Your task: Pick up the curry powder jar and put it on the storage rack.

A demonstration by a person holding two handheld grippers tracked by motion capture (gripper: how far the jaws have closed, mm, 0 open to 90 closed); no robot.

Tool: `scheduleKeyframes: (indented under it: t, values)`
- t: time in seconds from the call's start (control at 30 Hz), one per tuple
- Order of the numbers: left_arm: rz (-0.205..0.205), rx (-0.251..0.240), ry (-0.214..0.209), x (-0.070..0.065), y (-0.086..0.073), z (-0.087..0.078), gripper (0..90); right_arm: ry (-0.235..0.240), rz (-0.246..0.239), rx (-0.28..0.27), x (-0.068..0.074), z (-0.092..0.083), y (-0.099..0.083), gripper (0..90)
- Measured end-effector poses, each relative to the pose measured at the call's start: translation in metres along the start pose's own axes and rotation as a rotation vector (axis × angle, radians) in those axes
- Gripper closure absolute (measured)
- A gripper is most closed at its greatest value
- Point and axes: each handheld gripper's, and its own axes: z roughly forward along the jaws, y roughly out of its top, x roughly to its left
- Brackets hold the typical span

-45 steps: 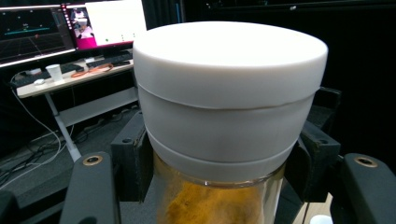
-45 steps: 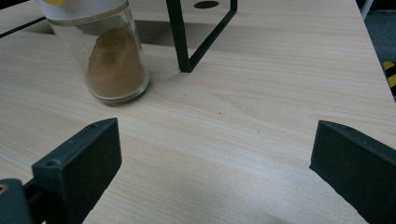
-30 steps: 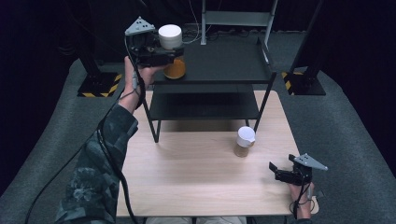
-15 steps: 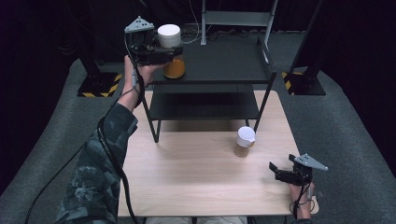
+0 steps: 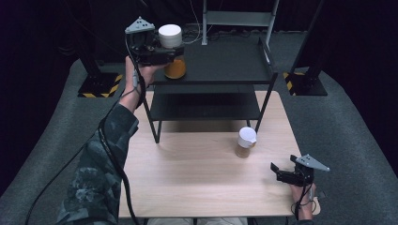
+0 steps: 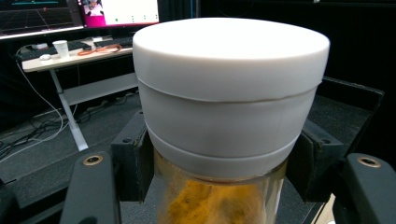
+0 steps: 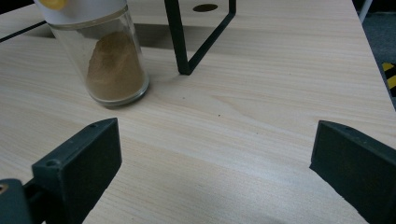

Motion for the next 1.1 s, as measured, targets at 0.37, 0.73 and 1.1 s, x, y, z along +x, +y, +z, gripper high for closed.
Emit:
scheduleKeyframes:
  t: [0.37, 0.73, 1.1]
  values:
    - [0.007, 0.018, 0.013, -0.004, 0.005, 0.000, 33.7, -0.003, 0.001, -0.001, 0.000, 0.000, 0.000, 0.8]
    - [0.043, 0.122, 0.055, -0.017, 0.023, -0.007, 10.2, -0.003, 0.000, -0.005, 0.001, 0.000, -0.001, 0.7]
    - [0.062, 0.181, 0.069, -0.018, 0.023, -0.034, 3.6, -0.007, 0.000, -0.004, 0.001, 0.000, -0.001, 0.7]
